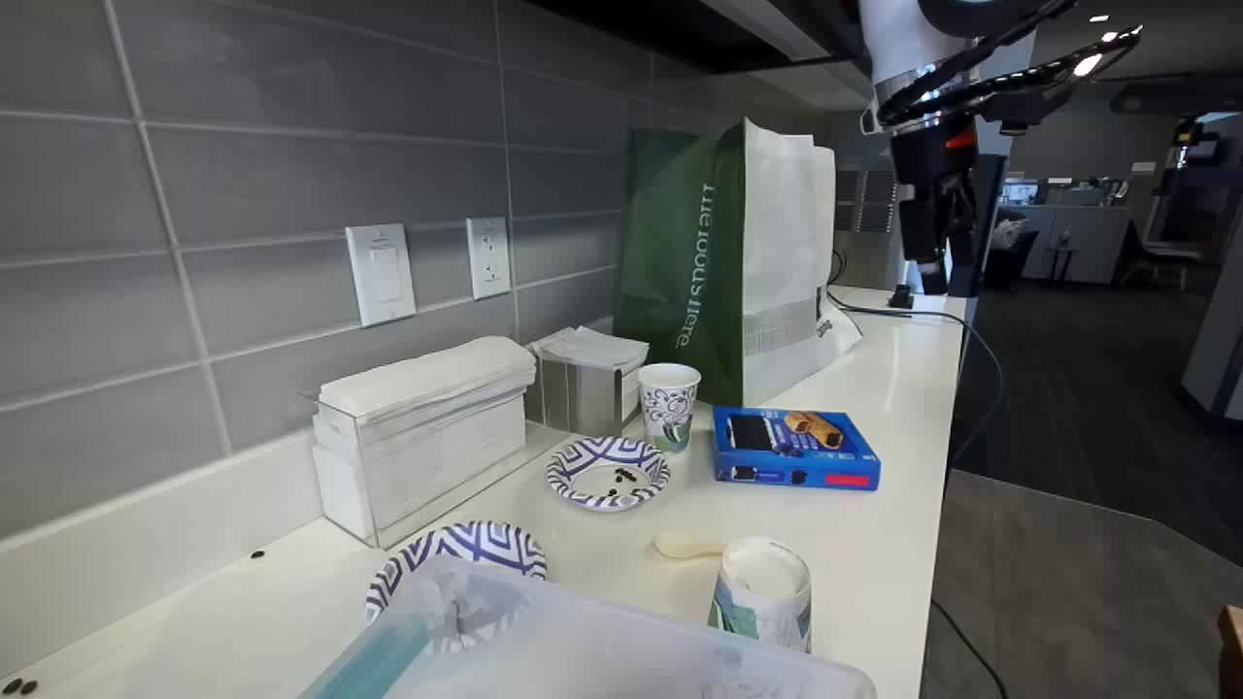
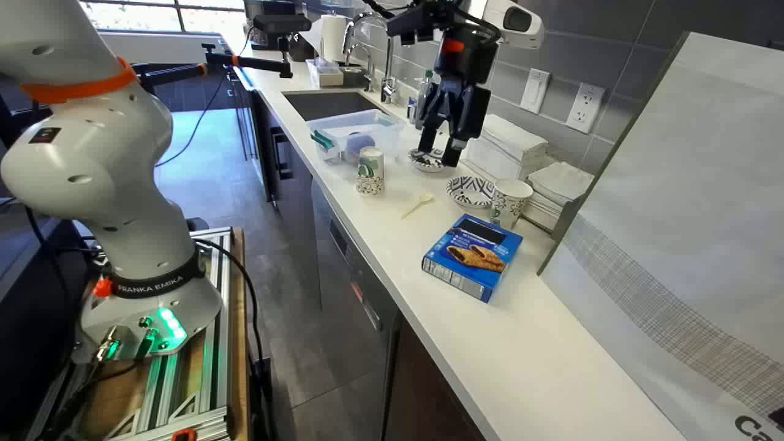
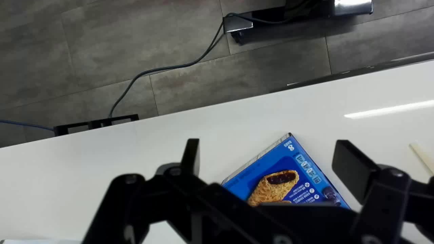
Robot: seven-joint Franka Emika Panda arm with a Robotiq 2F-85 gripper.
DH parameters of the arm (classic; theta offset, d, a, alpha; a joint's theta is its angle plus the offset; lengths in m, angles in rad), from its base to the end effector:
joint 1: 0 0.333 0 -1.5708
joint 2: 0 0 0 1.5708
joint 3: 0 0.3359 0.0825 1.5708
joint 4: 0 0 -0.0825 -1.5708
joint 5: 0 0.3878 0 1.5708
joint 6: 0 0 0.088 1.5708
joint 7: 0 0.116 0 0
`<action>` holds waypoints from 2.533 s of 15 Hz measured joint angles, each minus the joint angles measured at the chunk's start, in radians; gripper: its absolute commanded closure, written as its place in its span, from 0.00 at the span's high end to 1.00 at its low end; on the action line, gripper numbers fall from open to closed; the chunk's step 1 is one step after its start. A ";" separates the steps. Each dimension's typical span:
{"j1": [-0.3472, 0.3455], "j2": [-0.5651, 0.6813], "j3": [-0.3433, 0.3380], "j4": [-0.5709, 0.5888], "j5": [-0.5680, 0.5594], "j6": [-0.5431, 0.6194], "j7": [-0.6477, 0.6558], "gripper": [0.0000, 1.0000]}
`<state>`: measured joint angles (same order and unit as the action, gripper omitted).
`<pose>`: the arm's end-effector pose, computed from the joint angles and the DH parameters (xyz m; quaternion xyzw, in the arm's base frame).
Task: Use the white spoon to place some of the contents from the bowl on the left into the bowl on the right.
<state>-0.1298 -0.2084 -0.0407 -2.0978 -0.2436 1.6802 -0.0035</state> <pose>0.4571 -0.1056 0.5065 0.9864 -0.0558 -0.1131 0.1052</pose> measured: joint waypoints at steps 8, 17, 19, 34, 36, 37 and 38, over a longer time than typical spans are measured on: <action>0.000 0.000 0.000 0.000 0.000 0.000 0.000 1.00; 0.009 0.002 0.001 0.000 -0.002 0.008 0.003 1.00; 0.030 0.016 0.016 0.000 -0.011 0.028 0.003 1.00; 0.226 0.184 0.158 -0.039 -0.050 0.417 -0.128 1.00; 0.224 0.183 0.156 -0.039 -0.049 0.417 -0.136 1.00; 0.223 0.183 0.156 -0.039 -0.049 0.417 -0.138 1.00; 0.224 0.184 0.157 -0.039 -0.058 0.417 -0.139 1.00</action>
<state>0.0937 -0.0246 0.1166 -2.1370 -0.3016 2.0976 -0.1421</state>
